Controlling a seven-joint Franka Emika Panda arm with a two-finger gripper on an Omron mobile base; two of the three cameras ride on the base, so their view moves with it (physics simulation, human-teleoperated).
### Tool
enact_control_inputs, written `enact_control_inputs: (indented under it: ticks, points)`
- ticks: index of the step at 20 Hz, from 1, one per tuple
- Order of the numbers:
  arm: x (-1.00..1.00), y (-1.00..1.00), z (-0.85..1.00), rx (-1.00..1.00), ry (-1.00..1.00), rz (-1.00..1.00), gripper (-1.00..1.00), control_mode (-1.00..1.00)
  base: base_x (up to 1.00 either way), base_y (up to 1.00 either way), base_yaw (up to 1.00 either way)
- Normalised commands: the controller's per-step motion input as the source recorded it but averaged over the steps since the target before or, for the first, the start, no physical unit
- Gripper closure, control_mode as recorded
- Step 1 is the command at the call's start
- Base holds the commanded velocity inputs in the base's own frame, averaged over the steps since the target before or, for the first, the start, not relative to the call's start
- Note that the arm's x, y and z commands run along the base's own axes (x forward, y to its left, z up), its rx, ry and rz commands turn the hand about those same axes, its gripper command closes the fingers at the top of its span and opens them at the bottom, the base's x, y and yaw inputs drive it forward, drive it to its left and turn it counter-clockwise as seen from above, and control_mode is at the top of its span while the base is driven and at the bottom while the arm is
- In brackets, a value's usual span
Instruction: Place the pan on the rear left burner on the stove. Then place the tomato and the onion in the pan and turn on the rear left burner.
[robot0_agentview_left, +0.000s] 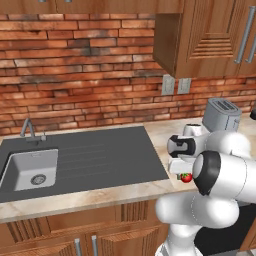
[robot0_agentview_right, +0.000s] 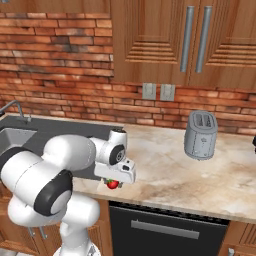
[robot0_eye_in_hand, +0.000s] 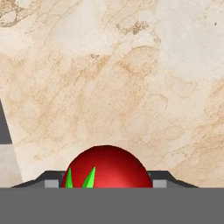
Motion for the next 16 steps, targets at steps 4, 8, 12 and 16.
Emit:
enact_control_inputs:
  ticks: [4,8,12,16]
  points:
    - [0.0,0.0,0.0,0.0,0.0,0.0,1.0,-1.0,0.0,0.0,0.0]
    - [-0.33,0.0,0.44,0.0,-0.08,0.0,1.0,-1.0,0.0,0.0,0.0]
    - [-0.54,0.04,0.93,0.0,-0.2,0.0,1.0,-1.0,0.0,0.0,0.0]
    - [-0.5,0.09,0.95,0.0,-0.17,0.0,1.0,-1.0,0.0,0.0,0.0]
